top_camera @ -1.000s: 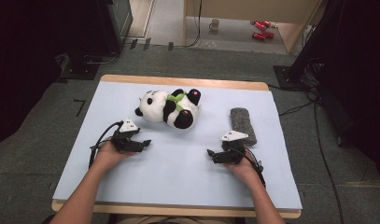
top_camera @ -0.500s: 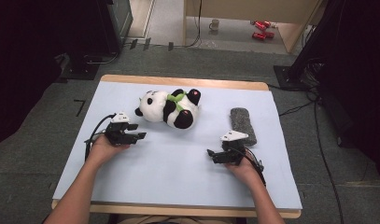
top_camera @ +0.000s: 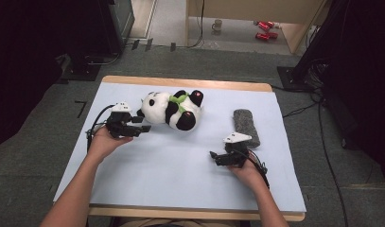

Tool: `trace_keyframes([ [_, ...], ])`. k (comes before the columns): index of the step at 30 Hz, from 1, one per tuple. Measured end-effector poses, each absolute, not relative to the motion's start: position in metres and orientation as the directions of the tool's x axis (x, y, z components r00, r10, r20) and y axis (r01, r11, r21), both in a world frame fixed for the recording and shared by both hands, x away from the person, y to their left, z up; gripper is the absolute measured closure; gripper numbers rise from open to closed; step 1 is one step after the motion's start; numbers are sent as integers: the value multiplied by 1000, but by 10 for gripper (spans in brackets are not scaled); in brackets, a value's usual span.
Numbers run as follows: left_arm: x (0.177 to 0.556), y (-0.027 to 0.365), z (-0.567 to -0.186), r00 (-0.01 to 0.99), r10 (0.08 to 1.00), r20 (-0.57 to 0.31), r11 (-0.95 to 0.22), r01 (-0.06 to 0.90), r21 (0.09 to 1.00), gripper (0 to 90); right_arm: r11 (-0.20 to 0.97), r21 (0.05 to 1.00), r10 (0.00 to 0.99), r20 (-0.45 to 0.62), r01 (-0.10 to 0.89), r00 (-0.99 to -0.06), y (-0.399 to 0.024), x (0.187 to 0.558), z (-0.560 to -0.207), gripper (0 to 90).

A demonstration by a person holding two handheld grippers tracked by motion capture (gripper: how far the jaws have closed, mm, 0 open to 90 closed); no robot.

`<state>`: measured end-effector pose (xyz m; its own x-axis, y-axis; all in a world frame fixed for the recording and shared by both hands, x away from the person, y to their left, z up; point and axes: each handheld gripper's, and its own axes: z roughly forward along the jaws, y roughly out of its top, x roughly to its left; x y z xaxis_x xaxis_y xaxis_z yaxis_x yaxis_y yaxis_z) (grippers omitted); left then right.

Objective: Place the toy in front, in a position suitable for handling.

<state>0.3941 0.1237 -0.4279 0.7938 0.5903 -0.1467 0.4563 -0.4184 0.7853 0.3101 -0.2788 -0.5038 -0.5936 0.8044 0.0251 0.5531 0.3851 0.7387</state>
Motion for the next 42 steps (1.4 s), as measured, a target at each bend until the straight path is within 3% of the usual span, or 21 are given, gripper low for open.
trace_keyframes([
  [25, 427, 67, -382, 830, 543, -125, -427, 401, 811, 402, 387, 739, 803, 23, 551, -595, -279, 310, -504, 155],
  [38, 447, 37, -388, 831, 548, -95, -430, 378, 820, 367, 389, 740, 804, 19, 549, -595, -279, 310, -504, 155],
  [42, 452, 26, -400, 832, 549, -78, -479, 389, 787, 364, 389, 740, 804, 18, 549, -595, -279, 310, -504, 155],
])
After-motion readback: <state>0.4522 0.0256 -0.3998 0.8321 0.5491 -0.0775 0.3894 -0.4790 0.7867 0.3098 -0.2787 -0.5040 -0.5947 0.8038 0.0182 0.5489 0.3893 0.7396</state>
